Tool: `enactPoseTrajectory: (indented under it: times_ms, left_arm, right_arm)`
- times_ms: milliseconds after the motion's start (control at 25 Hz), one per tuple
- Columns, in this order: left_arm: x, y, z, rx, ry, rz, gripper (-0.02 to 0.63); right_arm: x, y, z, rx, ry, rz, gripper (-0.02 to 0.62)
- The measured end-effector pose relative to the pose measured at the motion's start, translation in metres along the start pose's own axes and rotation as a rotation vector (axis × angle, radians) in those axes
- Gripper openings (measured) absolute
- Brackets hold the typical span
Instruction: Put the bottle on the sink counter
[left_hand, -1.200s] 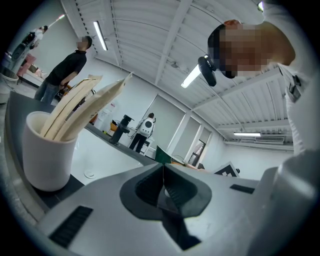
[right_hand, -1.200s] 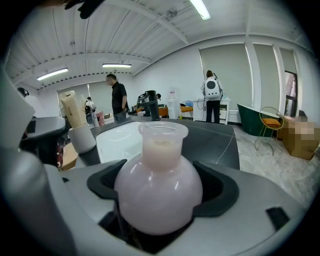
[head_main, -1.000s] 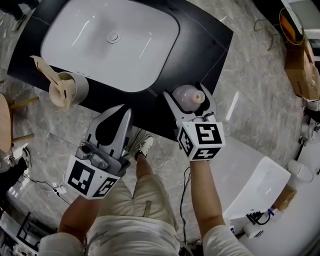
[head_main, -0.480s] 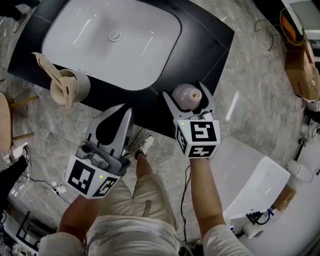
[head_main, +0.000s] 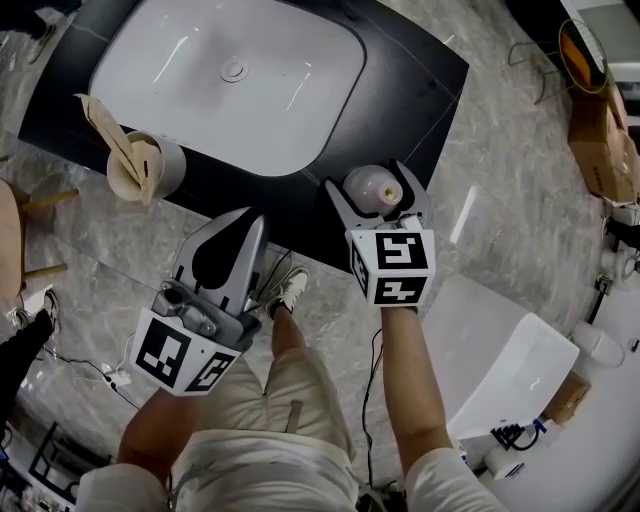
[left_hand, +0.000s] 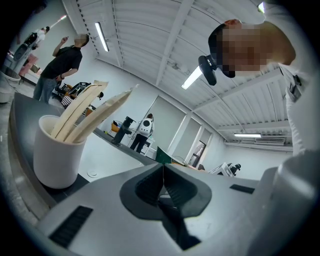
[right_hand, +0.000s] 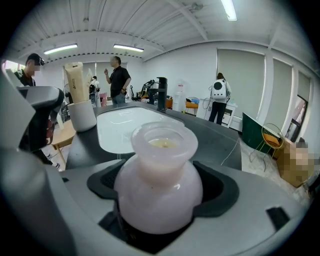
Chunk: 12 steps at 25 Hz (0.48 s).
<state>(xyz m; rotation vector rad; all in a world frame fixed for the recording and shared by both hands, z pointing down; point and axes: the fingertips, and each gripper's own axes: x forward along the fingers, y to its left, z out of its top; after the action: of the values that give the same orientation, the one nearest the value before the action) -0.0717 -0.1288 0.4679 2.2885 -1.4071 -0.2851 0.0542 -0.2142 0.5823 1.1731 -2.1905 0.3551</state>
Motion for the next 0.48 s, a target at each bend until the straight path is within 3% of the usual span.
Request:
enactPoseTrajectory:
  times_ms: [480]
  left_arm:
    - [-0.014,-0.003,0.008,0.007,-0.005,-0.002,0.015]
  right_arm:
    - [0.000,0.000,0.000,0.005,0.014,0.004,0.416]
